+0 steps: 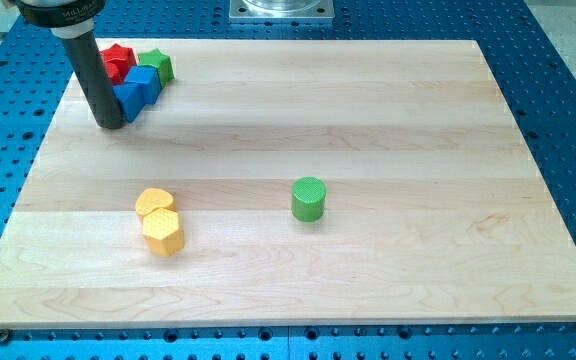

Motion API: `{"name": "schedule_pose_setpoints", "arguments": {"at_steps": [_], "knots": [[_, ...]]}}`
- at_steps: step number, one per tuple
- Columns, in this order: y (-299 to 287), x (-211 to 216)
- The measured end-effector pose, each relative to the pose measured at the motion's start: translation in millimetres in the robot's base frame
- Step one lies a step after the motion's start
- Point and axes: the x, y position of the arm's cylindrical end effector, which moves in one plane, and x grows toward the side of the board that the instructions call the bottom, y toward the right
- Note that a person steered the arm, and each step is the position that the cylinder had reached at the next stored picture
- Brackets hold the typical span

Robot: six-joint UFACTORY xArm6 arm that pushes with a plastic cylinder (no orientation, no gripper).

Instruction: Move the yellow blocks into the red circle

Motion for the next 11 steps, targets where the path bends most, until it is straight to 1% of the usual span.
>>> {"name": "schedule_pose_setpoints", "arguments": {"at_steps": [2,3,4,5,6,7,8,9,11], "knots": [[0,30],[49,31],[101,60],[101,123],[107,172],[148,175],[143,233],[87,245],[7,218]]}}
